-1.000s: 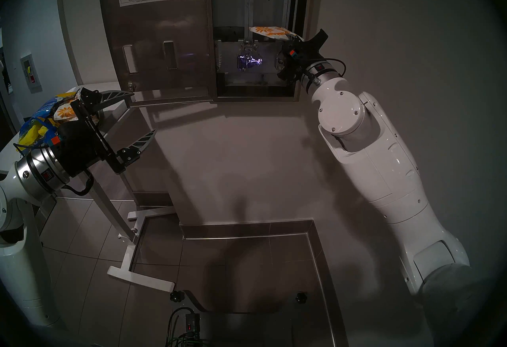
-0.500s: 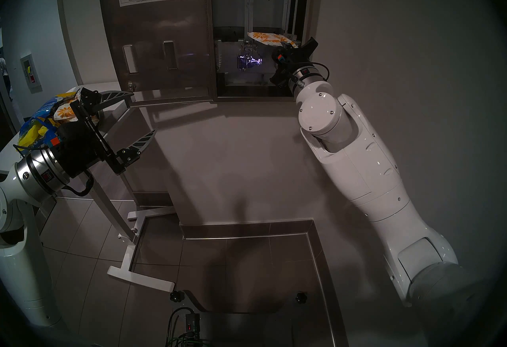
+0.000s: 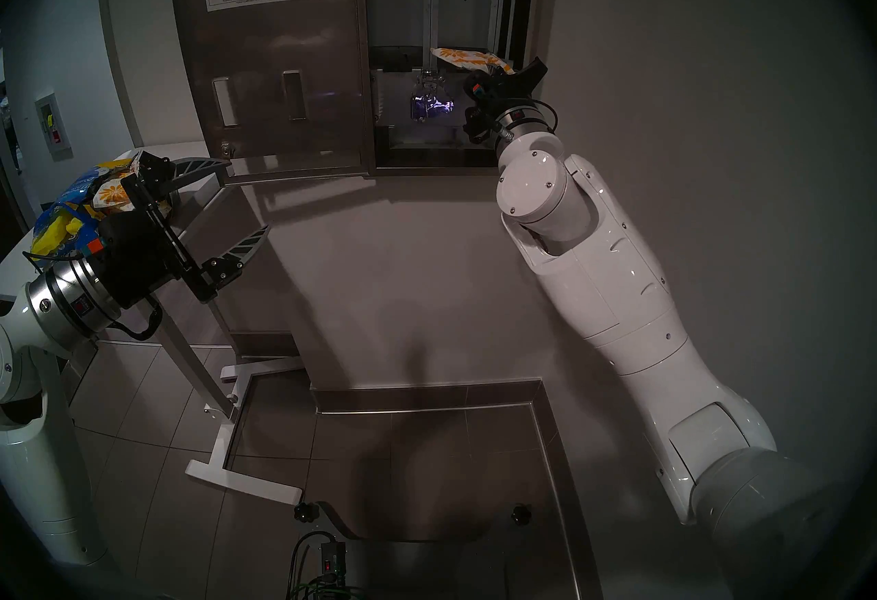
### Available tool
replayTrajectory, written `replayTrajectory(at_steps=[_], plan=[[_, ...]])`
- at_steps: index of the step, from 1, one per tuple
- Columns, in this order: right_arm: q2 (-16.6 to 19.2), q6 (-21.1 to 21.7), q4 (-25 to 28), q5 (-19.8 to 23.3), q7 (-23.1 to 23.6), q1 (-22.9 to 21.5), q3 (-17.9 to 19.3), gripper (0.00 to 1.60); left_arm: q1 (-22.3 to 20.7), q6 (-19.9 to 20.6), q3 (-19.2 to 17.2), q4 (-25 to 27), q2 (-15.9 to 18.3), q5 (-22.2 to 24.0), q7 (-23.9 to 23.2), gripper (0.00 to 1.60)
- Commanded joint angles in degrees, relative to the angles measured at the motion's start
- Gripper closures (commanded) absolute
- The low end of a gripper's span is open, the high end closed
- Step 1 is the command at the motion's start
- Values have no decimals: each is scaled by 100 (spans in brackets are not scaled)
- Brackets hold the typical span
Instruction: Open the dispenser door, put the pads inside, close the door
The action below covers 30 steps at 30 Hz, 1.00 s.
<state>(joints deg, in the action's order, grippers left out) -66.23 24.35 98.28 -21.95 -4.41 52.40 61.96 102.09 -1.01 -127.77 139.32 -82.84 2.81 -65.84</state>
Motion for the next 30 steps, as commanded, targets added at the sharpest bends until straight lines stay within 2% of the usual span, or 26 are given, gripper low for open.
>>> replayTrajectory(at_steps=[1,30], plan=[[-213,75,-36,-185,-260,-395,57,160,-64,-11,-6,68,9,61,1,0],[-739,-45,-1052,-553,-356,-1031,-380,160,-74,-37,-18,68,-30,55,-35,0]])
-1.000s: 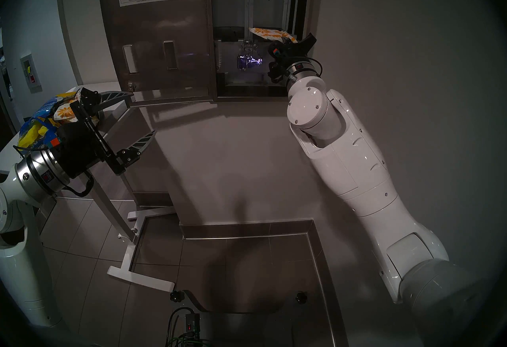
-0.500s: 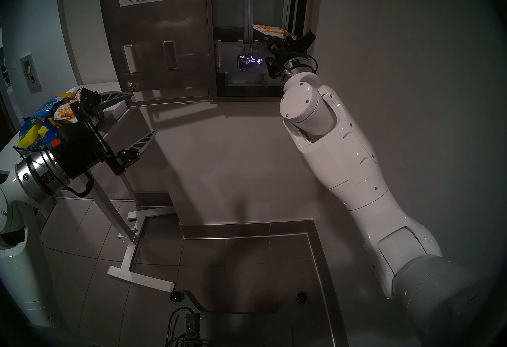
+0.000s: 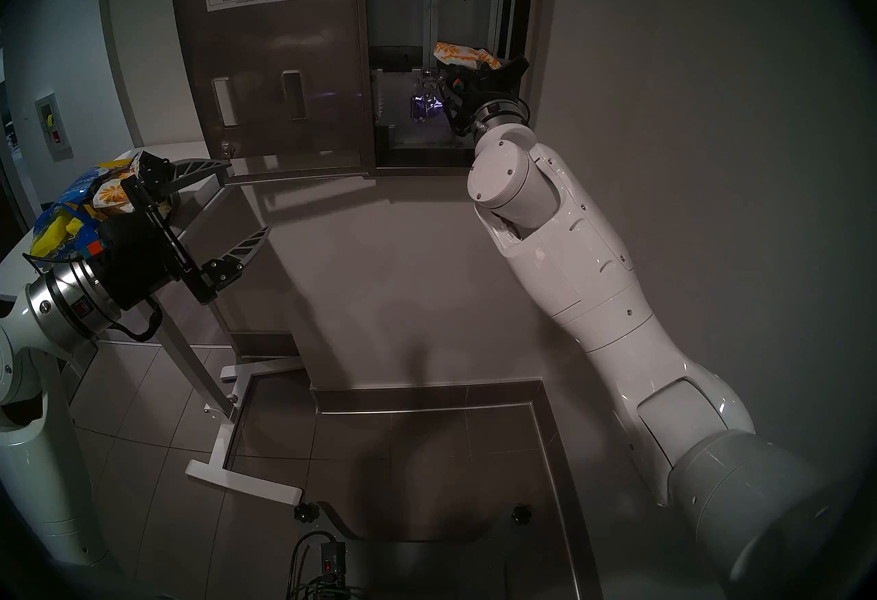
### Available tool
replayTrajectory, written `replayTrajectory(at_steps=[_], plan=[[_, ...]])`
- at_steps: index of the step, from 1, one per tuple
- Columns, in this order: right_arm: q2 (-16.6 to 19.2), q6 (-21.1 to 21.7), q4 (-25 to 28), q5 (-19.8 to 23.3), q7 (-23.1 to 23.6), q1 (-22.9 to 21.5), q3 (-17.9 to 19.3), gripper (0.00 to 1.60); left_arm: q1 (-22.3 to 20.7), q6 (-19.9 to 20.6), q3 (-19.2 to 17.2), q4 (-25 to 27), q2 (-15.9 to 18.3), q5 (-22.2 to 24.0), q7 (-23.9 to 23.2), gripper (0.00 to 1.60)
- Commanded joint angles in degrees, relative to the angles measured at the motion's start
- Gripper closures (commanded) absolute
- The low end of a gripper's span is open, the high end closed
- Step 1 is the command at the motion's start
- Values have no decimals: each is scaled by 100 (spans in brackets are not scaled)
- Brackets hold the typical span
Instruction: Open the dispenser door, put the pads inside, close the door
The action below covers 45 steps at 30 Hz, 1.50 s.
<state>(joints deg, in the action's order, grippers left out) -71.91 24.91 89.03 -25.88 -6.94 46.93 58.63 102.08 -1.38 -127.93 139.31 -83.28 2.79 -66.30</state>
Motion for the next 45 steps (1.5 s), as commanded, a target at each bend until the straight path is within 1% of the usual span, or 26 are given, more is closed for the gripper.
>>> replayTrajectory(at_steps=[1,10,18,26,29,36,45], plan=[[-192,-108,-175,-169,-105,-512,-60,160,-74,1,-1,69,14,56,10,0],[-373,-182,-623,-272,-161,-762,-173,160,-75,-4,-3,69,8,55,5,0],[-468,-256,-876,-355,-246,-894,-232,160,-77,-6,-5,69,5,57,0,0],[-315,-273,-956,-530,-339,-929,-253,160,-79,-7,-7,69,2,57,-3,0],[-198,-267,-942,-626,-377,-922,-219,160,-79,-8,-7,69,0,56,-5,0],[-52,-241,-906,-718,-410,-928,-133,160,-79,-11,-8,69,-4,55,-8,0],[-39,-277,-893,-790,-321,-968,-218,160,-82,-11,-10,69,-7,56,-13,0]])
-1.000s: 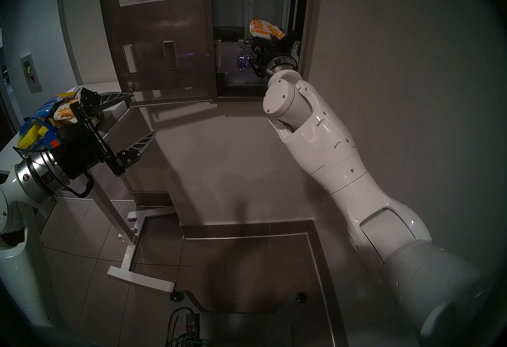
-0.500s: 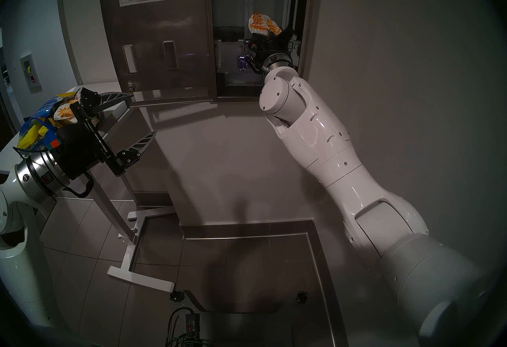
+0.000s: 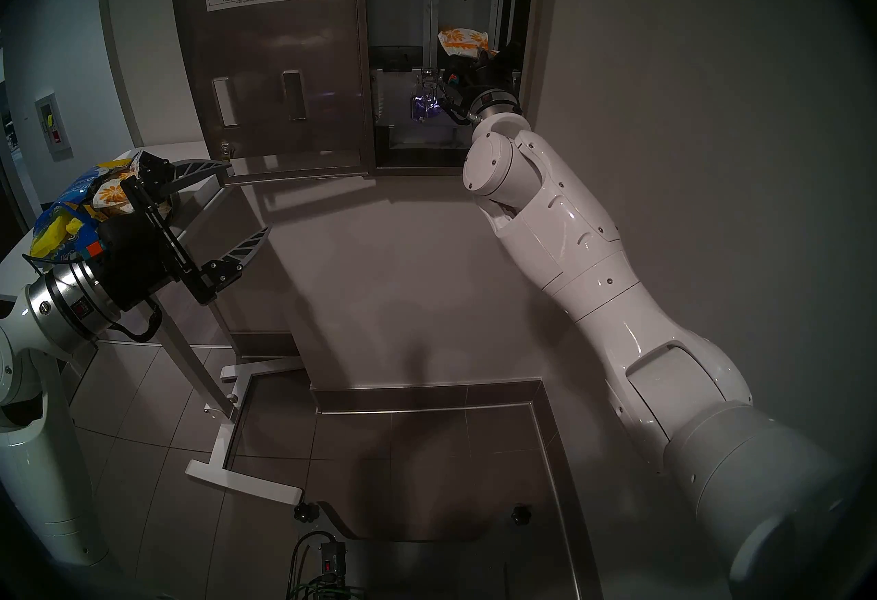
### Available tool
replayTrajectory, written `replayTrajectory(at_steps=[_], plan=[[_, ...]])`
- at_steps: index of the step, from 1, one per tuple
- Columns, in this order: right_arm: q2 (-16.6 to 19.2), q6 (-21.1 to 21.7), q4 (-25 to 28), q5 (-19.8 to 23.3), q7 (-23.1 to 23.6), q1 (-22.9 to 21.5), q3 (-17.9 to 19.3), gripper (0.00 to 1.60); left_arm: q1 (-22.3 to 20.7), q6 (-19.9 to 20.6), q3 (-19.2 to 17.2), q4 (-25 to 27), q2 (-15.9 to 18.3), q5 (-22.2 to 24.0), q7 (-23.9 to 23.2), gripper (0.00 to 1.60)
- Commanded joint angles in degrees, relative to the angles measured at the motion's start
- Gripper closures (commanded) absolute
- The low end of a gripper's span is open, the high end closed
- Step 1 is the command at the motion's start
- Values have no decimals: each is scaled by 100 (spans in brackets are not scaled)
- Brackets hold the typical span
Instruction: Open the dispenser door, put the pads inside, close the door
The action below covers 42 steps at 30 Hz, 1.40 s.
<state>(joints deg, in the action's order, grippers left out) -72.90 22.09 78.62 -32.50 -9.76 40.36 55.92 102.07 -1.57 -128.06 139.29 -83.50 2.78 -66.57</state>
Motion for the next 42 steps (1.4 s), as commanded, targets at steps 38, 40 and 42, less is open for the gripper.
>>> replayTrajectory(at_steps=[38,40,42], plan=[[49,291,-49,-697,635,-727,-413,160,-85,5,-1,71,9,58,4,0],[68,308,-32,-724,646,-732,-429,160,-85,4,-1,71,8,57,3,0],[88,321,-17,-751,659,-738,-443,160,-86,4,-1,71,8,57,3,0]])
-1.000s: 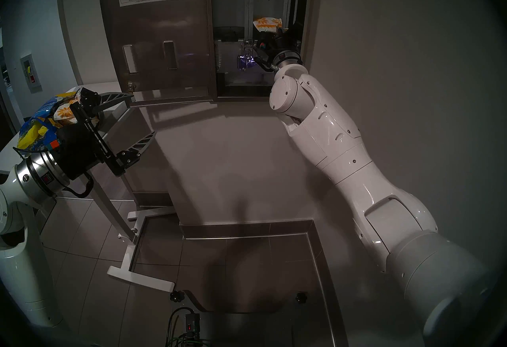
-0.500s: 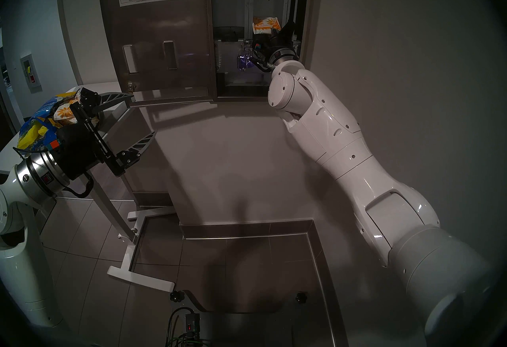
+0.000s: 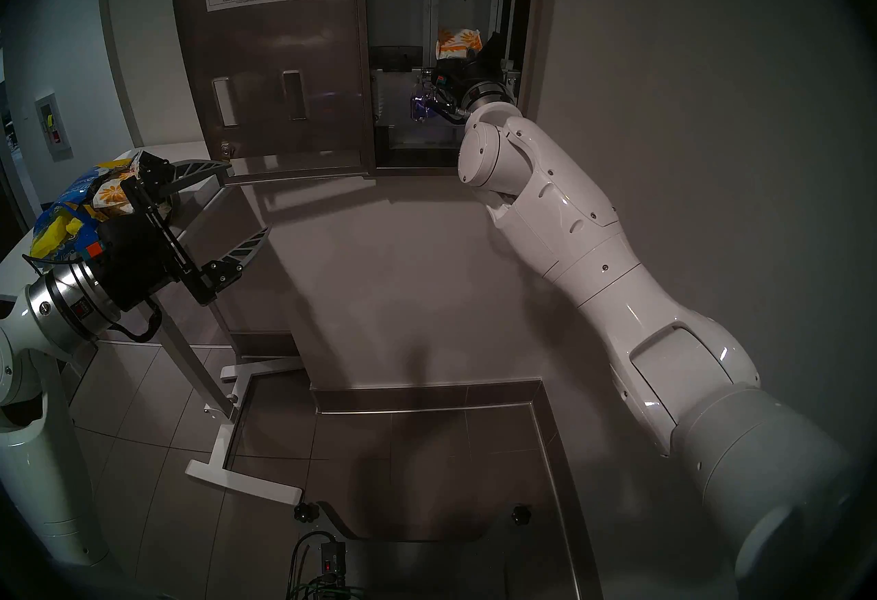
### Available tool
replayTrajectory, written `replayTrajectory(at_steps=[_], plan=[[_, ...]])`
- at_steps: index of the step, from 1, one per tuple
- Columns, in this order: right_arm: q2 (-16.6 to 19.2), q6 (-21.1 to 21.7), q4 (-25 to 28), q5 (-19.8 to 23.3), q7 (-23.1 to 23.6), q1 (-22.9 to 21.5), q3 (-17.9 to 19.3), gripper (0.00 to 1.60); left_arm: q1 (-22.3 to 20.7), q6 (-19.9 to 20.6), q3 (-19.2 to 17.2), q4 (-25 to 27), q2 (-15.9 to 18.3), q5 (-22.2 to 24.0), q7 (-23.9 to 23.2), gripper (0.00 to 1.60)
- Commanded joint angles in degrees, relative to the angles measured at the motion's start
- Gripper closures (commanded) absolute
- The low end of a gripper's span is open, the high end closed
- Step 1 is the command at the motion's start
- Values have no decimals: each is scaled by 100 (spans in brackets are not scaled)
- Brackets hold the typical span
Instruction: Open the dispenser door, put the pads inside, close the door
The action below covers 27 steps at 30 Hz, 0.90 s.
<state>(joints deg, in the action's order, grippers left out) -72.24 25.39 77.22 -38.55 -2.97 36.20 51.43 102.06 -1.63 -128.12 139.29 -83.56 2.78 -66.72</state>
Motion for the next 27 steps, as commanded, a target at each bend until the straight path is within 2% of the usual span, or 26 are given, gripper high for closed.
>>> replayTrajectory(at_steps=[1,16,21,27], plan=[[33,-3,129,-161,-16,-323,-2,160,-85,10,5,71,14,57,18,0],[249,0,345,-290,237,-463,-46,160,-82,6,4,71,10,53,15,0],[276,-6,432,-245,433,-509,-47,160,-82,5,3,71,10,52,15,0],[366,36,611,-244,967,-597,-78,160,-82,4,3,71,8,52,14,0]])
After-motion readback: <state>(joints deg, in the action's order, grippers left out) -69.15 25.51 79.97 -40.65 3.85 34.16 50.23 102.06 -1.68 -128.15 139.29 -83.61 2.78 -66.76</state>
